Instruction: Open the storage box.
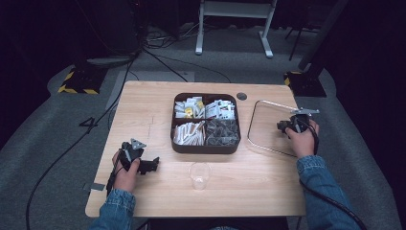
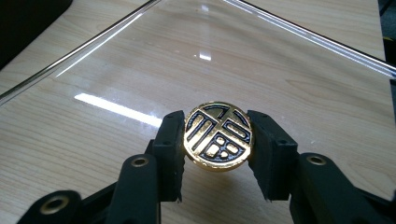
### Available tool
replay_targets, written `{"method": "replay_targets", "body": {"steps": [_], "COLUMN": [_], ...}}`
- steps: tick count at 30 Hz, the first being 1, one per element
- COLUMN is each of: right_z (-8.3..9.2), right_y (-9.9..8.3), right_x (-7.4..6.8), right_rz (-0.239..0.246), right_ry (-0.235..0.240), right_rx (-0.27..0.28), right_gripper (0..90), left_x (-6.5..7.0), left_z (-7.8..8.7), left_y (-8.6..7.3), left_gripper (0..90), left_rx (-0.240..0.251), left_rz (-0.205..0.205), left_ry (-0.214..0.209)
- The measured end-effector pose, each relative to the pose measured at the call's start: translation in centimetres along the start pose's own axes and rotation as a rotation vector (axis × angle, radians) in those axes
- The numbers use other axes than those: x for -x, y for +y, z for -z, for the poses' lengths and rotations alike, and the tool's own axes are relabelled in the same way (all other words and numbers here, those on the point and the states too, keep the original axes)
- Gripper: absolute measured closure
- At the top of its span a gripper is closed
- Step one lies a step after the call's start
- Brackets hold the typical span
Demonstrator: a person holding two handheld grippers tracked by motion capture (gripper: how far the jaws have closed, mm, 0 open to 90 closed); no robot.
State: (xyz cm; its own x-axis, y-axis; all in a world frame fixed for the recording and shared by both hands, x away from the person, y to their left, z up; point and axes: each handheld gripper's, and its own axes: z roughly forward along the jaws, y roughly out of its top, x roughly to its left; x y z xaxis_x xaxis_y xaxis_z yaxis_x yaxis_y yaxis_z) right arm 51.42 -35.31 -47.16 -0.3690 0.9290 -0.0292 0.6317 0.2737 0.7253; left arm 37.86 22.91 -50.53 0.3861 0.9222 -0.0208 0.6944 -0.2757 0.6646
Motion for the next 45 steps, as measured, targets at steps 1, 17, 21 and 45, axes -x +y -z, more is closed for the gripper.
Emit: {"method": "replay_targets", "body": {"steps": [1,17,21,45], "right_z": [-0.1,-1.1,-1.2,0.8], "right_y": [-0.1,-1.2,-1.3,0.6], "right_x": [-0.1,-0.2,-0.1,-1.1], "right_rz": [-0.004,-0.026,-0.031,-0.08], "right_ry": [0.0,0.003,0.007,0.035], "right_rx": [-0.002,-0.012,-0.008,0.124], "right_gripper": [59.0,58.9,58.8,43.9], "left_x": [0.0,0.0,0.0,0.1], "left_z": [0.0,0.0,0.0,0.1], "left_y": [0.0,0.0,0.0,-0.1], "left_gripper": [0.0,0.0,0.0,0.0], "left_rx": [0.0,0.0,0.0,-0.003], "left_rz": [0.0,0.0,0.0,0.006], "left_ry": [0.0,0.0,0.0,0.0]}}
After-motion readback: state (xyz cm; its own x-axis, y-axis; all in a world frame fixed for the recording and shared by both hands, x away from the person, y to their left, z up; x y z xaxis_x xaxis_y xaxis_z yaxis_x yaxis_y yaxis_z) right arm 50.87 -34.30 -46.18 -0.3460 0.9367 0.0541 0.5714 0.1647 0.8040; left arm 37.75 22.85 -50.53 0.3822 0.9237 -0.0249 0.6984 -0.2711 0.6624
